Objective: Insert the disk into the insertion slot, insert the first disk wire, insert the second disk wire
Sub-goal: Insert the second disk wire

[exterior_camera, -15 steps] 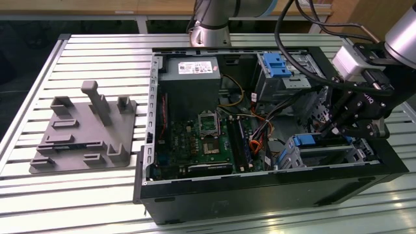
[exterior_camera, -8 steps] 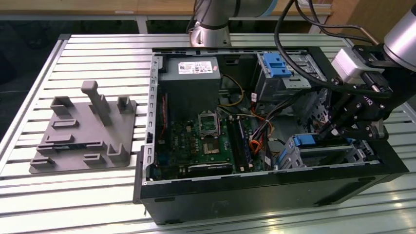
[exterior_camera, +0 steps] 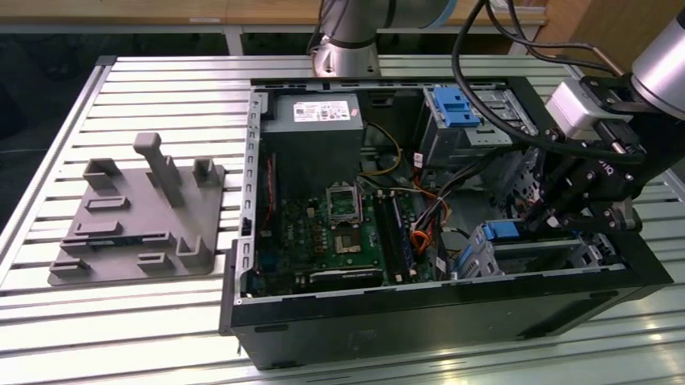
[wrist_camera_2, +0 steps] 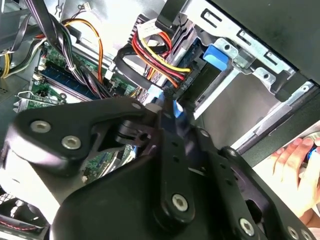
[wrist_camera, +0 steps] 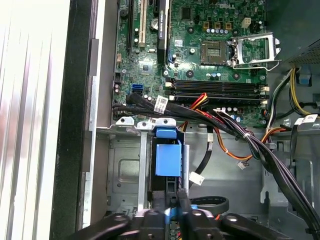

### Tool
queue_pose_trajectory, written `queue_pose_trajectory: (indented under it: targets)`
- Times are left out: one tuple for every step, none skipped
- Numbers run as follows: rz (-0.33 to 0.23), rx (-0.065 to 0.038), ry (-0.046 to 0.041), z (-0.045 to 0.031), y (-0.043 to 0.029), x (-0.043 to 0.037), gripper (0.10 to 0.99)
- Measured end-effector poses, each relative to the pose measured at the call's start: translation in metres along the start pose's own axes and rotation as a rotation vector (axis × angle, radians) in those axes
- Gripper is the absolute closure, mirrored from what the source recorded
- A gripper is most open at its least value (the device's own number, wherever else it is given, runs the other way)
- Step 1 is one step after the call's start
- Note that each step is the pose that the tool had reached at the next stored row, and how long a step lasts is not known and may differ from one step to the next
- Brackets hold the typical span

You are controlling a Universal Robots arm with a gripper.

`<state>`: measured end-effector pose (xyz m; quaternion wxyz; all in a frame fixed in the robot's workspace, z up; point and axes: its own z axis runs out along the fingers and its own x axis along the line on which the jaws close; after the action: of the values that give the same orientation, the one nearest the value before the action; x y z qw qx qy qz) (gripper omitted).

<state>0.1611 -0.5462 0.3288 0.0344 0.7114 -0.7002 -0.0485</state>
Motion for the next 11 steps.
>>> queue_pose_trajectory:
  targets:
    - [0.0,0.0,-0.0002,-0.0001,0.0,0.0,0.871]
    - [0.0,0.0,-0.0002,-0.0003,0.0,0.0,0.812]
    - [0.0,0.0,0.0,-0.0008,0.0001,0.0,0.753]
    - [0.0,0.0,0.0002,-0.002,0.0002,0.0,0.753]
    - [0.0,0.0,0.0001,-0.0038,0.0005,-0.0001,0.69]
    - [0.0,0.0,0.0,-0.0062,0.0009,-0.0002,0.69]
    - [0.0,0.0,0.0,-0.0092,0.0014,-0.0002,0.69]
    - [0.0,0.0,-0.0002,-0.0134,0.002,-0.0003,0.69]
    - [0.001,0.0,-0.0001,-0.0179,0.0026,-0.0004,0.69]
    - [0.001,0.001,-0.0002,-0.0223,0.0033,-0.0005,0.69]
    - [0.002,0.001,-0.0002,-0.0268,0.0039,-0.0006,0.69]
